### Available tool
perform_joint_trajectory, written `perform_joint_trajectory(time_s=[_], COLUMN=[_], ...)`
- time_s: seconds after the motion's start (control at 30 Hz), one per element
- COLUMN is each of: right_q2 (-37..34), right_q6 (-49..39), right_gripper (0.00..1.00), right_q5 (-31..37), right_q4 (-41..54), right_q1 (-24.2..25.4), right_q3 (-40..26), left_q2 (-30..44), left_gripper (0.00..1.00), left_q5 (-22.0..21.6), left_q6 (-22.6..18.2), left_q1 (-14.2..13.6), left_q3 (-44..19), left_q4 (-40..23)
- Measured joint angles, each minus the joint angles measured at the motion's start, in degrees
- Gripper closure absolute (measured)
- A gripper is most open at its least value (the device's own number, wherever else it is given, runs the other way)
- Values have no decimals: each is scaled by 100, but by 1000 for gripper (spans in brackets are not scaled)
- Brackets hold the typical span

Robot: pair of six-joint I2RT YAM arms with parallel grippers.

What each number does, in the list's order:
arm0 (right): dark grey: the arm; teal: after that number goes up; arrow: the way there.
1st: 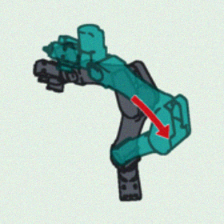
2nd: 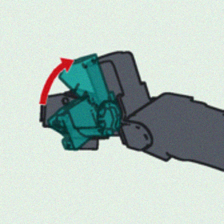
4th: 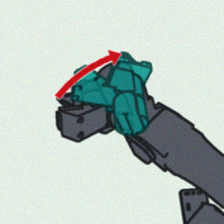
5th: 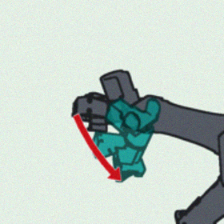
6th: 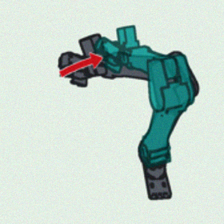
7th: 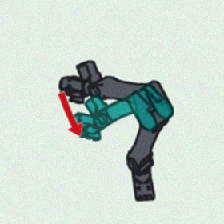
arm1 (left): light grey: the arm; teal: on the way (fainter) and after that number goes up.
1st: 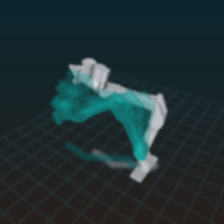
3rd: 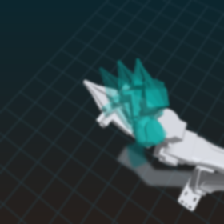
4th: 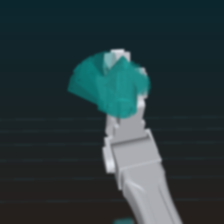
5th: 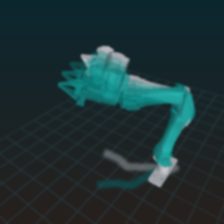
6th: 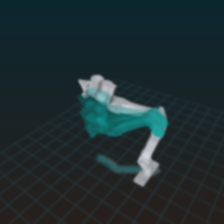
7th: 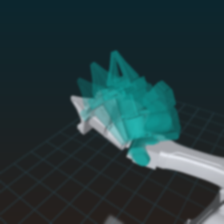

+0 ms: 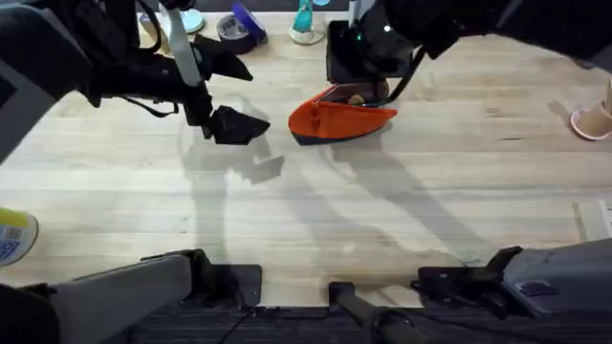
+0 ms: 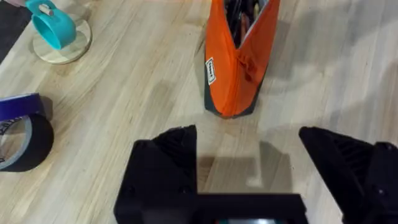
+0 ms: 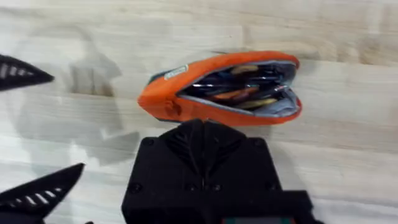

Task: Unzip the bag, pick up the pens from the table one at a time and place them inside, then zip the bag closed.

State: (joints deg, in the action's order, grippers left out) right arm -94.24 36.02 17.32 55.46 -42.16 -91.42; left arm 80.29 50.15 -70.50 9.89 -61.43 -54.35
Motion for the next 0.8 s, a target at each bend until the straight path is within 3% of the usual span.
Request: perform_joint_trajectory(time_s=[0.8], right_q2=[0], right_q6=[-342], right_gripper=[962], right_q5=[0], right_q4=[289], right_q1=[263], right_q3=[0], left_q2=[0], left_gripper=[6], left_q5=[0], left_q6=[0], left_q1=[0], left_q3=[0], left_q4=[0])
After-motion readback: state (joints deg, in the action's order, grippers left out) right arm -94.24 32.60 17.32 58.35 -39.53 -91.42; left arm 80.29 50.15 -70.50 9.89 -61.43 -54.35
